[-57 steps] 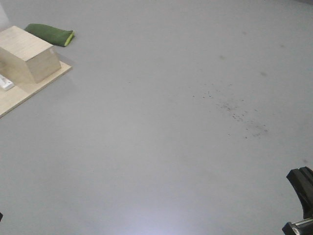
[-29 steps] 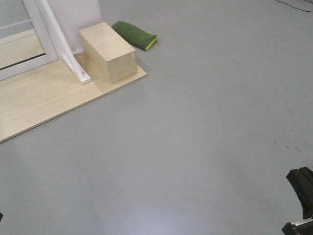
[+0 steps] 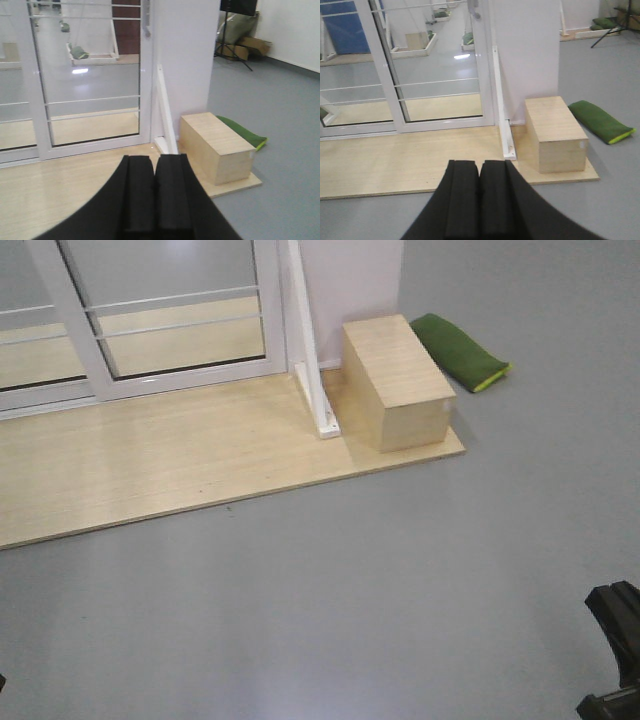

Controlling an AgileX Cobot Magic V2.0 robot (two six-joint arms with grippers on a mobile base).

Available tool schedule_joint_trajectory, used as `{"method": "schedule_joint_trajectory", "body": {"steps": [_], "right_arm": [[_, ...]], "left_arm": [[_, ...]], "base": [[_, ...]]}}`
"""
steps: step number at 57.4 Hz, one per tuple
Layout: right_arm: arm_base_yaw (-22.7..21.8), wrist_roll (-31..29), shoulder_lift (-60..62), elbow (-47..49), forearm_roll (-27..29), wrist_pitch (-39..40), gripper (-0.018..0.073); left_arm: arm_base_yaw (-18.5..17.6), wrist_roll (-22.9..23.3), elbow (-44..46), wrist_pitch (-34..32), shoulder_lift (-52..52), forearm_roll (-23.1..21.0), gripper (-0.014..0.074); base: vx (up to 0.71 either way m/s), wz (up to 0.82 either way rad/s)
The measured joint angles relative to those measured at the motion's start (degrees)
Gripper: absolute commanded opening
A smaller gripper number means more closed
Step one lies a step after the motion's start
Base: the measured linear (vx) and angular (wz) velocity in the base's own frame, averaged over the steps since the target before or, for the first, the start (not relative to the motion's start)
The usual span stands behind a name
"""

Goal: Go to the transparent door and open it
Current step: 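Drive up to the white-framed glass door beside the wooden box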

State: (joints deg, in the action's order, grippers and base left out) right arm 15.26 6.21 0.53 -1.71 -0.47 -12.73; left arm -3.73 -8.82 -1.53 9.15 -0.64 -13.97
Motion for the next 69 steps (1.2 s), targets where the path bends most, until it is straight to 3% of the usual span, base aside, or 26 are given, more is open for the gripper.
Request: {"method": "schedule_joint_trajectory", "body": {"steps": [32,69], "right_arm": [[0.0,0.0,0.0,0.0,0.0,0.0,-0.0007],[0.0,0.0,0.0,0.0,0.0,0.1,-0.0007]], "left_arm": [[0.0,0.0,0.0,0.0,0.0,0.0,0.0004],[0.0,0.0,0.0,0.0,0.0,0.0,0.0004]], "base": [[0.47,0.36],[0.48,0.12]]}}
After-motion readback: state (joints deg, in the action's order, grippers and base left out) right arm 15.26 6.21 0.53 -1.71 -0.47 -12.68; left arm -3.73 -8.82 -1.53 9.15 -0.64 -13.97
